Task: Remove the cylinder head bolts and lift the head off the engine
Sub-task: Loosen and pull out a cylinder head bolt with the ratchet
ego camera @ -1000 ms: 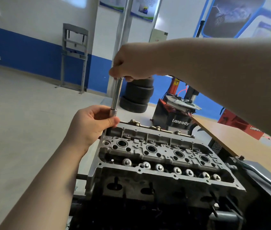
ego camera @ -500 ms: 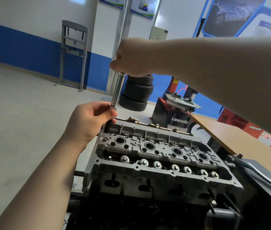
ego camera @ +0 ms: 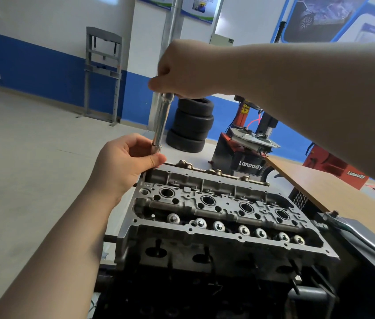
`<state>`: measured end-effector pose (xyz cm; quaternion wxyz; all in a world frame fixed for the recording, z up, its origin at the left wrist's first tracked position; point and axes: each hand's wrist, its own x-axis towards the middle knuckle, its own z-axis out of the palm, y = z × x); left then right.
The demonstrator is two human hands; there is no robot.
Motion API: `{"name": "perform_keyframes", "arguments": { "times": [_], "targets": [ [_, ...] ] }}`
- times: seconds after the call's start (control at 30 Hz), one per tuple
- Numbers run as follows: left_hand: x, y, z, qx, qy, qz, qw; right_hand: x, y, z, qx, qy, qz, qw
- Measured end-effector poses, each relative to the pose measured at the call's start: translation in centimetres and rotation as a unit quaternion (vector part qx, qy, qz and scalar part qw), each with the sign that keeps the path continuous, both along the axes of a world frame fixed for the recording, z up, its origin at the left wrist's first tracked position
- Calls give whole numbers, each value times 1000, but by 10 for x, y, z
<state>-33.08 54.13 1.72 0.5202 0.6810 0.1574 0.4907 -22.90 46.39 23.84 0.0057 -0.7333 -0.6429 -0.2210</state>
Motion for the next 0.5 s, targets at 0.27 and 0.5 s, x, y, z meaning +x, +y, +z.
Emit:
{"name": "perform_keyframes", "arguments": {
  "times": [0.27, 0.5],
  "targets": [
    [-3, 6, 1, 17, 41, -66, 997, -3, -21, 4, -46, 48, 88, 994],
    [1, 1, 1, 0, 16, 35, 999, -5, -2, -2, -7, 46, -39, 998]
  ]
}}
